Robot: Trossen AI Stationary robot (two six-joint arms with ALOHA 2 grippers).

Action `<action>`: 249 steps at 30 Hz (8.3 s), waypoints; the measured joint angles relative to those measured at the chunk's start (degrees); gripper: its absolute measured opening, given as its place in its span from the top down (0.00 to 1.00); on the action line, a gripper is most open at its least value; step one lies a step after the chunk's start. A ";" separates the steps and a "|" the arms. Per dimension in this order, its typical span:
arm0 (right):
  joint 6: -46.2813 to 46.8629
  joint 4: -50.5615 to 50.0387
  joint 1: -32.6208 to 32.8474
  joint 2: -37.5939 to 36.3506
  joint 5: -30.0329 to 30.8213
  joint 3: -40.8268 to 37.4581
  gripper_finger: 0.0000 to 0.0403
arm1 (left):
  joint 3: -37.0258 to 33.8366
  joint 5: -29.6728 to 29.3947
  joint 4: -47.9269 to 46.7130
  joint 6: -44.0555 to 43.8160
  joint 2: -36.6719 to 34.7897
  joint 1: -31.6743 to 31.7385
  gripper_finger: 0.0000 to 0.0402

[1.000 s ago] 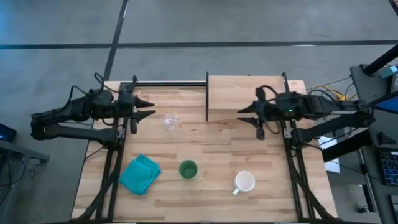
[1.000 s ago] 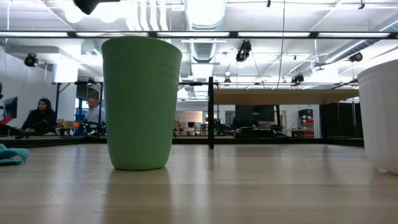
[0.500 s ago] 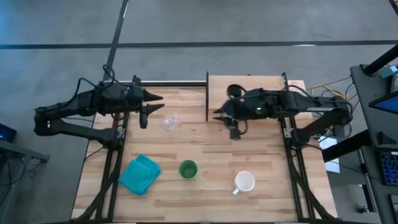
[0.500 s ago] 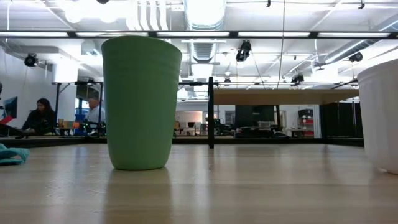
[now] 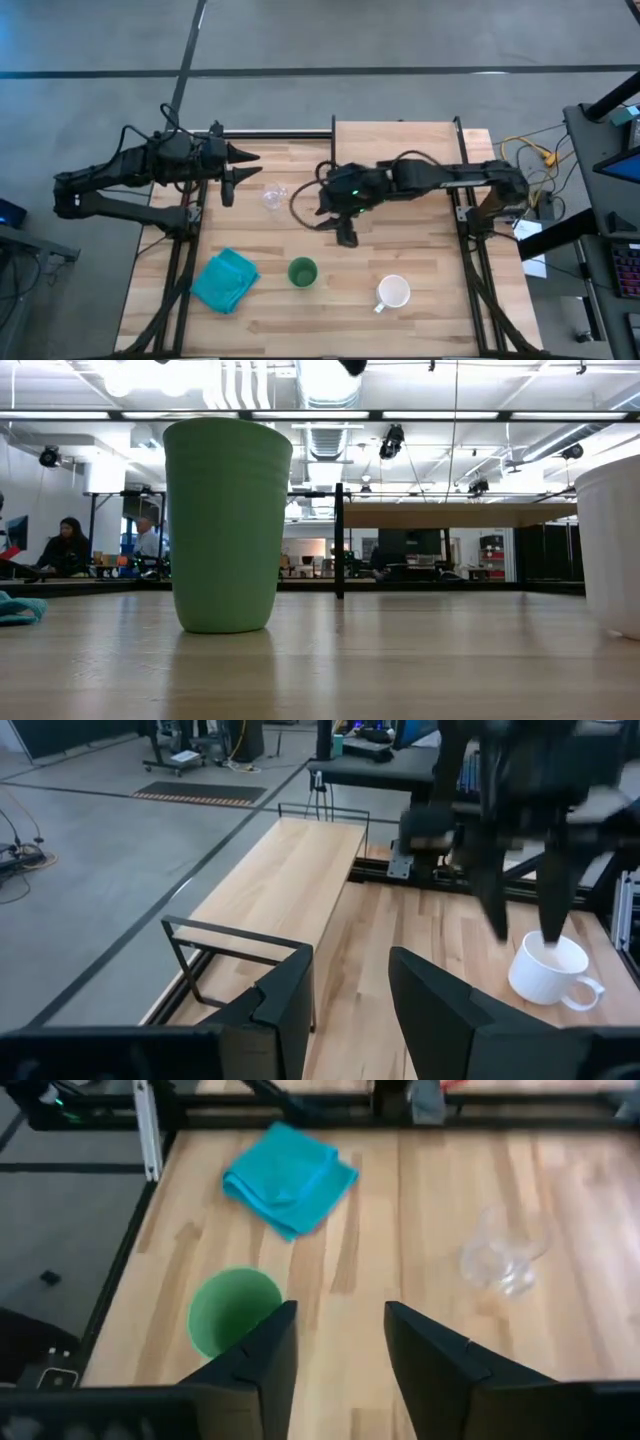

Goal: Stack small to large cups/mugs on shelf
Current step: Put the green cup on the shelf, then put the white mug on the shelf

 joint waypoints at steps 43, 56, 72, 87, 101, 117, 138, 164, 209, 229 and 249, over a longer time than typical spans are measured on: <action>9.08 -23.96 1.82 28.66 3.24 23.18 0.97 | 0.09 0.13 0.24 -0.15 -0.11 0.00 0.70; 21.74 -44.96 -5.76 6.27 18.08 20.76 0.98 | 0.44 0.13 0.71 -0.13 -1.14 -0.02 0.70; 36.74 -45.59 -32.82 -17.42 19.29 6.19 0.98 | 0.42 -0.06 1.69 0.11 0.25 0.00 0.70; 34.49 -45.60 -49.19 -30.27 19.48 -11.44 0.98 | 0.35 -4.05 1.57 0.43 5.11 0.02 0.70; 27.77 -45.57 -59.53 -29.62 16.47 -14.69 0.98 | 2.01 -5.57 4.03 0.38 7.06 0.02 0.70; 20.50 -45.71 -61.07 -27.77 16.55 -14.71 0.85 | 1.79 -5.55 6.42 0.03 6.33 0.02 0.70; 17.80 -45.60 -61.01 -27.90 12.06 -2.57 0.72 | 1.27 -9.27 7.37 -0.13 7.01 0.02 0.70; 30.49 -43.22 -21.29 -32.00 -12.06 6.77 0.79 | 2.16 12.39 5.44 -16.94 21.52 -1.16 0.70; 46.44 -18.19 16.59 -11.22 -10.26 -34.09 0.80 | 15.80 12.18 22.59 -16.79 34.65 -12.77 0.70; 46.44 -17.97 17.40 -6.08 -7.84 -33.50 0.80 | 16.15 11.19 22.60 -16.81 34.11 -12.79 0.70; 45.71 -18.19 18.89 -4.73 -7.28 -27.12 0.78 | 16.17 11.19 22.56 -16.70 34.11 -12.79 0.70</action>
